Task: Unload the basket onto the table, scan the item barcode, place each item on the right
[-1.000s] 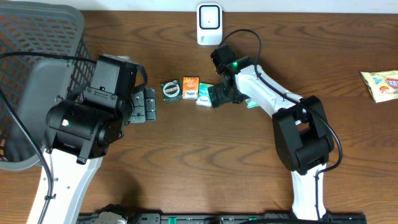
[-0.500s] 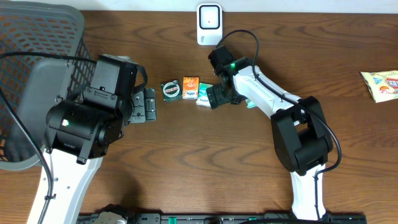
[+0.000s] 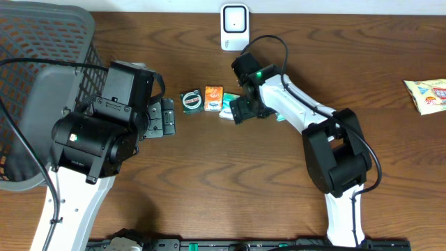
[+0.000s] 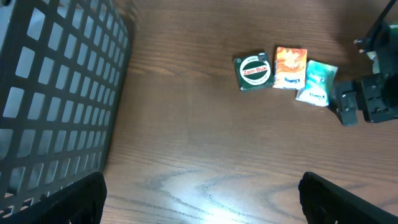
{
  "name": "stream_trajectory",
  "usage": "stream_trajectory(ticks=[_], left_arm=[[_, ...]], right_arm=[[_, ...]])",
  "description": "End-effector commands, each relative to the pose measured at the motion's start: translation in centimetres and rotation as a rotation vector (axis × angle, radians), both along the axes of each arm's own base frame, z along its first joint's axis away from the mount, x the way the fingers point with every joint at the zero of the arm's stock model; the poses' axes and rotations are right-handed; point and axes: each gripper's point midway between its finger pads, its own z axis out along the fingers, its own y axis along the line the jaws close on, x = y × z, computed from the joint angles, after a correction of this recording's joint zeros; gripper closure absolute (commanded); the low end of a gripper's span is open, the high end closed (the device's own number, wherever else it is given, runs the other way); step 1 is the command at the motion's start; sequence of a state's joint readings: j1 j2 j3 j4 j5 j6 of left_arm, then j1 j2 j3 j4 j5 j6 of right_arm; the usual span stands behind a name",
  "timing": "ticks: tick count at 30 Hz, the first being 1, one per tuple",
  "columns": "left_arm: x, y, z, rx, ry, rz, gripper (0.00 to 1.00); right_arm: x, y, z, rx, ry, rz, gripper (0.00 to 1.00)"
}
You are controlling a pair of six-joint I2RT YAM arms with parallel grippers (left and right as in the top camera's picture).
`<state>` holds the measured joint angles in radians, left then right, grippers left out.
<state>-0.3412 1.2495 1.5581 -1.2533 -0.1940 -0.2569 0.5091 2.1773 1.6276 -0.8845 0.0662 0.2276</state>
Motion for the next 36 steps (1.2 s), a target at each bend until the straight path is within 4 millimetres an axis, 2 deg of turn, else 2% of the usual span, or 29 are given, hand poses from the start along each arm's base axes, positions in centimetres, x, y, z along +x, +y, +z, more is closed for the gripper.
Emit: stream_trajectory(ticks=[1,11,36], left_arm=[[0.1,0.4,0.2,0.019,-0.004,0.006,0.02],[0.1,0.4,0.2,0.019,-0.004,0.006,0.02],[0.1,0.4,0.2,0.019,-0.004,0.006,0.02]], right_arm=[[0.7,1.9,2.2,0.069,-0.049,0.017,0.01],[2.2,3.0,2.7,0.119,-0.112,-0.004,0.01],[2.2,3.1,2.7,0.128,-0.111,-0.037,0.01]])
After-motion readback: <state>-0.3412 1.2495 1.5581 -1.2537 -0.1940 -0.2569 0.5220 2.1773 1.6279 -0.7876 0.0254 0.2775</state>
